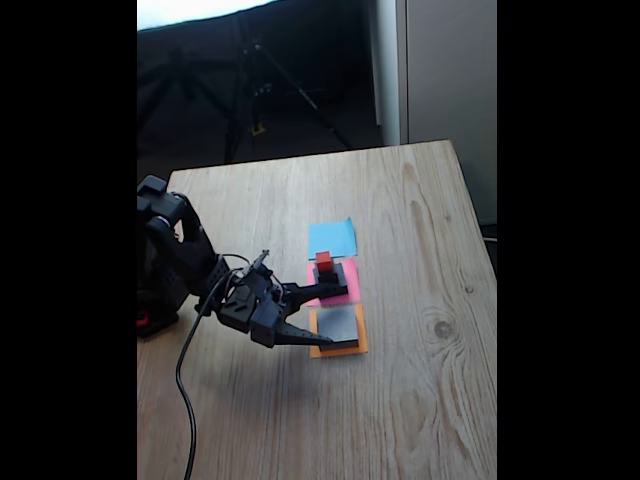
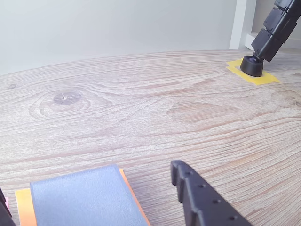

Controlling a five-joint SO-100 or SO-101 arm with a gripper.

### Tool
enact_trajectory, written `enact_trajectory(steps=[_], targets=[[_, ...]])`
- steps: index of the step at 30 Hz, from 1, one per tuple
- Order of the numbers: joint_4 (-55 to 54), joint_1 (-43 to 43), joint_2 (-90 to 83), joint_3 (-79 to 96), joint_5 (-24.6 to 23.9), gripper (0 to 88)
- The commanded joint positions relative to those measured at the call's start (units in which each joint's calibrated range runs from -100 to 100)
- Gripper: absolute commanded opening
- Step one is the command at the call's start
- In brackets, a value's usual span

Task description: Tower of hanoi

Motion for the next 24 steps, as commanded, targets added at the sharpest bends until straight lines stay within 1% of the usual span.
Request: enact_trajectory(steps=[1,7,24], targets=[[-2.71,0.76,1.67,-1.75,0.87,45.4],[-6.76,0.93,5.69,-2.11,0.87,45.4],[-11.94,2.35,14.32,-6.48,0.87,45.3]])
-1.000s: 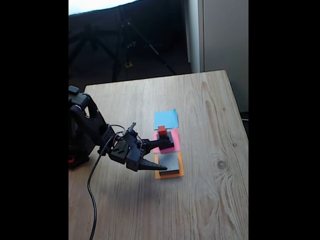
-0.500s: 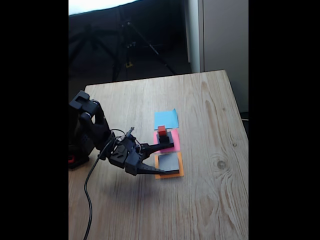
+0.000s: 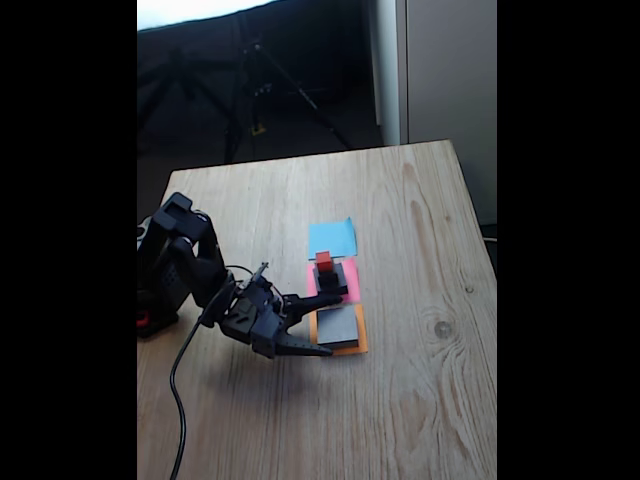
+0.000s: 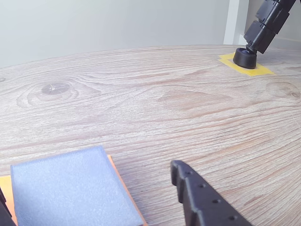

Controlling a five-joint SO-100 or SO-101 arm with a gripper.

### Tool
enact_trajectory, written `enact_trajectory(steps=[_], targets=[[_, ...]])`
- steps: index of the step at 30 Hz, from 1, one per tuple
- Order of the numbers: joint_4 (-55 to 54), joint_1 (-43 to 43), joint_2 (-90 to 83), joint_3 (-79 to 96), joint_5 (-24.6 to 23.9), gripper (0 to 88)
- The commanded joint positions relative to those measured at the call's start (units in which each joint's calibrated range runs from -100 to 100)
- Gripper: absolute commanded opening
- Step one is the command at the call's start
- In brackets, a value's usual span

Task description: Tower of hanoi

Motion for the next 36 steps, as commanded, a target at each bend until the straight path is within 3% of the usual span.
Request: enact_trajectory(steps=[1,36], targets=[[-2.18,0.69,0.42,-1.0,0.87,45.3],[-9.38,1.28,7.16,-0.18,0.87,44.4]])
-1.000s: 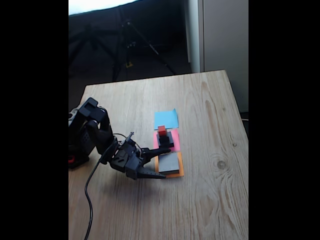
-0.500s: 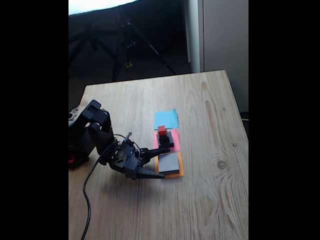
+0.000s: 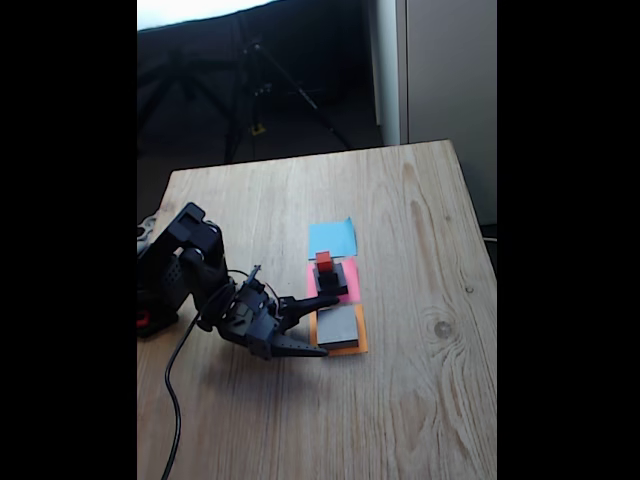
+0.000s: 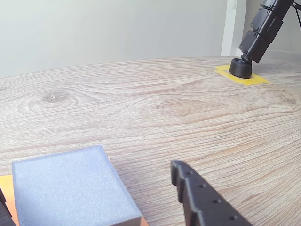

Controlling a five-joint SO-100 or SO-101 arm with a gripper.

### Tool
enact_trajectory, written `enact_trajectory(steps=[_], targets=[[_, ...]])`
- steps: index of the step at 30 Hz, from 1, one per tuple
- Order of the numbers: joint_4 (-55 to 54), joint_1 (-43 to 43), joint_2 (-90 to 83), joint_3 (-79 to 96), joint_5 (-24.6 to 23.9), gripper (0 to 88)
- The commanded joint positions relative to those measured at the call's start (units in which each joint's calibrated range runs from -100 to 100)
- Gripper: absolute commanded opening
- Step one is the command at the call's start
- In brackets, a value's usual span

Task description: Tower of hanoi

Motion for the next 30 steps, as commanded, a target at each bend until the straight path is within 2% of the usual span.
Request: enact_trajectory(steps=[1,11,15,30], targets=[[0.23,0.97,-1.0,1.68,0.87,44.6],[1.53,-1.04,-7.36,11.86,0.87,46.0],[2.66,-1.54,-8.04,12.22,0.87,49.6],[4.44,-0.78,-7.36,9.04,0.87,49.3]])
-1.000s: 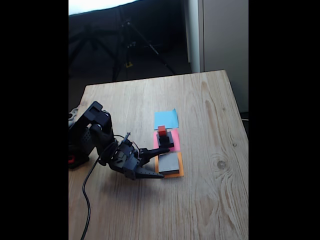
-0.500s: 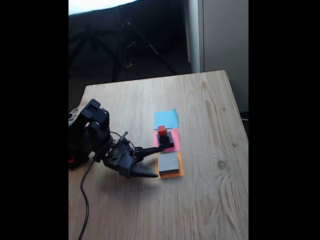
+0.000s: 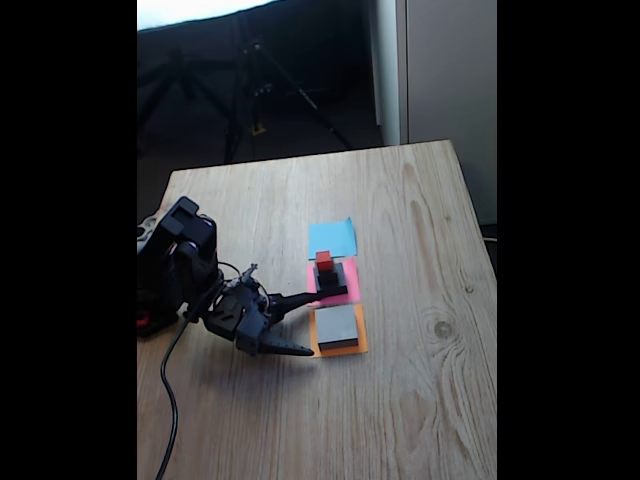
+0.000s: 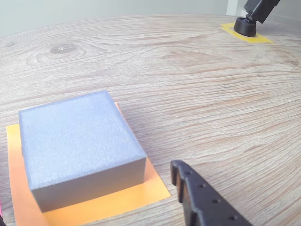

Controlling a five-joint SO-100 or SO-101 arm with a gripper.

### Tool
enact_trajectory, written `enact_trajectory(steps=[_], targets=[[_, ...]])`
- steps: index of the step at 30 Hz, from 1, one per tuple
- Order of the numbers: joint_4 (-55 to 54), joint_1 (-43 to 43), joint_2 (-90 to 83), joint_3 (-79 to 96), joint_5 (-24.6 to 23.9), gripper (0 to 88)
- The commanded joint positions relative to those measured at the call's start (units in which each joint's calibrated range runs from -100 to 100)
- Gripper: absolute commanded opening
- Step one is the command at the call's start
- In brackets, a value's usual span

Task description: Tower of hanoi

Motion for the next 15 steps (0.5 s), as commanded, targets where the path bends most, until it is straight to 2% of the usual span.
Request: enact_trajectory(steps=[1,15], targets=[[0.52,-0.35,-2.3,-1.23,0.69,49.2],[6.91,-1.44,-1.77,-8.68,0.69,48.2]])
